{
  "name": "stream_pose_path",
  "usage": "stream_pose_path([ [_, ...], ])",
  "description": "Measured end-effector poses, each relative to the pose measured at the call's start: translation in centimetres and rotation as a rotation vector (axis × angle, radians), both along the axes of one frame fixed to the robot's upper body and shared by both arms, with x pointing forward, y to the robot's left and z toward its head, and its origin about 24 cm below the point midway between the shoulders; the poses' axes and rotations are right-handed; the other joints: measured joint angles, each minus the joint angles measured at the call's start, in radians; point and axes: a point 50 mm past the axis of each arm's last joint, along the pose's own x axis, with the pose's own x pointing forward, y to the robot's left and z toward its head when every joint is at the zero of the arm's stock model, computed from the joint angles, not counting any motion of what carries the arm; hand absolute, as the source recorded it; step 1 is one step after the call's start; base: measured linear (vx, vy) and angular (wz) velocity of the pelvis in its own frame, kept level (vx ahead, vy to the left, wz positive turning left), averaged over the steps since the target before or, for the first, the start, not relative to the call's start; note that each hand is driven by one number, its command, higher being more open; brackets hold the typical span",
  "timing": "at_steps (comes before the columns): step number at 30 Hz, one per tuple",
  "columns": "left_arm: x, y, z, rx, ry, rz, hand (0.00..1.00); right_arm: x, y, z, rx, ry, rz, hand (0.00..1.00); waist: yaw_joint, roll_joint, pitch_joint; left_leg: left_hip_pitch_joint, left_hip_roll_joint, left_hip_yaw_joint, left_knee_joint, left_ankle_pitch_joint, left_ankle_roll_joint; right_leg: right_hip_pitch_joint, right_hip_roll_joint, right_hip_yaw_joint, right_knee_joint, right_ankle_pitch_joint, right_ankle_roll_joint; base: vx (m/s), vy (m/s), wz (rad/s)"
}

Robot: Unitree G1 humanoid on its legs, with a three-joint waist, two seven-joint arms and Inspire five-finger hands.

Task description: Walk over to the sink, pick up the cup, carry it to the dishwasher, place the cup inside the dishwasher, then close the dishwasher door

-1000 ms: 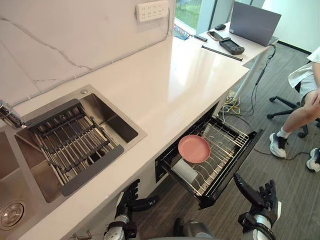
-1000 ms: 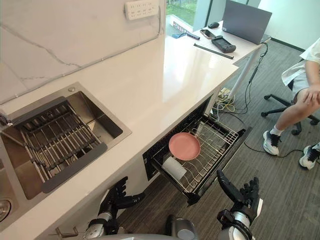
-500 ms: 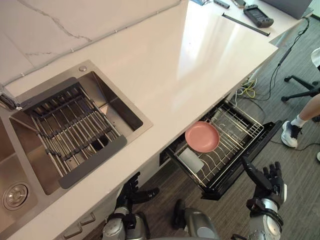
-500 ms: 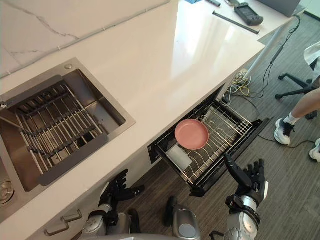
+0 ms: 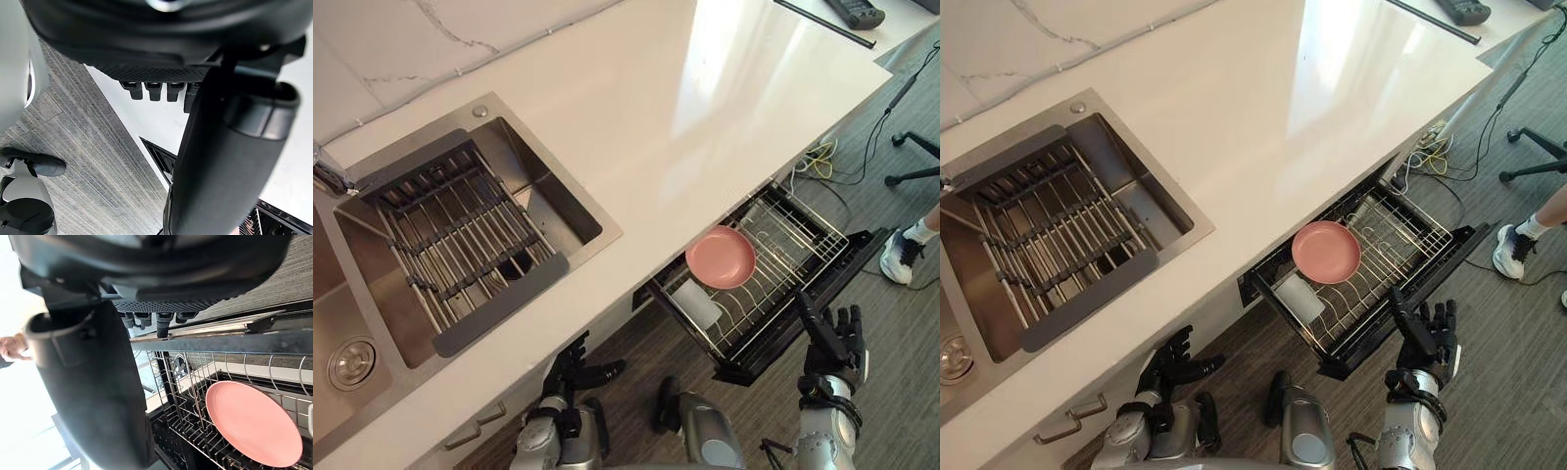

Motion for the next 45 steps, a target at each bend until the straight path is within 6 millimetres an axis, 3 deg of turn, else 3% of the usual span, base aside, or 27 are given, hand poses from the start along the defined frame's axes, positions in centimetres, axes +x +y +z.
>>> stream_pose_path([
  [11,0.4,-0.6,0.2,-0.003,-0.01,-0.023,1.0,1.3,0.3,1.9,-0.004,-0.146,0.013,1.0,0.01,0.027,0.017,-0.023,-0.002,-0.008,0.001,0.005,0.002,-0.022,-0.006,-0.009,0.011,-0.002,-0.003,0.0,-0.002,0.01],
  [17,0.4,-1.0,0.2,-0.036,-0.016,-0.001,1.0,2.6,1.4,3.2,0.003,-0.205,0.078,1.0,0.017,0.04,0.022,-0.011,-0.024,-0.025,-0.04,0.037,0.003,-0.019,-0.027,-0.028,0.021,-0.003,-0.005,-0.01,-0.008,0.11],
  [25,0.6,-1.2,0.4,-0.049,-0.033,0.009,1.0,7.1,5.5,5.7,0.023,-0.317,0.259,1.0,0.041,0.043,0.02,-0.005,-0.035,-0.088,-0.081,0.085,-0.002,0.016,-0.038,-0.095,0.002,-0.004,-0.015,-0.06,-0.039,0.24],
  [29,0.7,-1.2,0.6,-0.058,-0.045,0.016,1.0,10.8,9.1,9.4,0.007,-0.461,0.422,1.0,0.057,0.048,0.018,-0.024,-0.039,-0.127,-0.099,0.114,-0.005,0.017,-0.042,-0.135,-0.009,-0.001,-0.022,-0.05,-0.039,0.28],
  [36,0.6,-0.7,0.5,-0.074,-0.055,0.049,1.0,10.9,8.4,9.3,0.014,-0.462,0.376,1.0,0.058,0.052,0.017,-0.05,-0.038,-0.163,-0.11,0.138,-0.01,0.021,-0.034,-0.174,-0.038,0.013,-0.037,-0.03,-0.013,0.14],
  [45,-0.1,0.3,0.0,-0.048,-0.036,0.079,1.0,11.8,8.0,8.8,-0.048,-0.374,0.397,1.0,0.059,0.058,0.007,-0.007,-0.024,-0.182,-0.186,0.188,-0.022,0.092,0.026,-0.194,-0.177,0.079,-0.046,-0.04,-0.025,0.02],
])
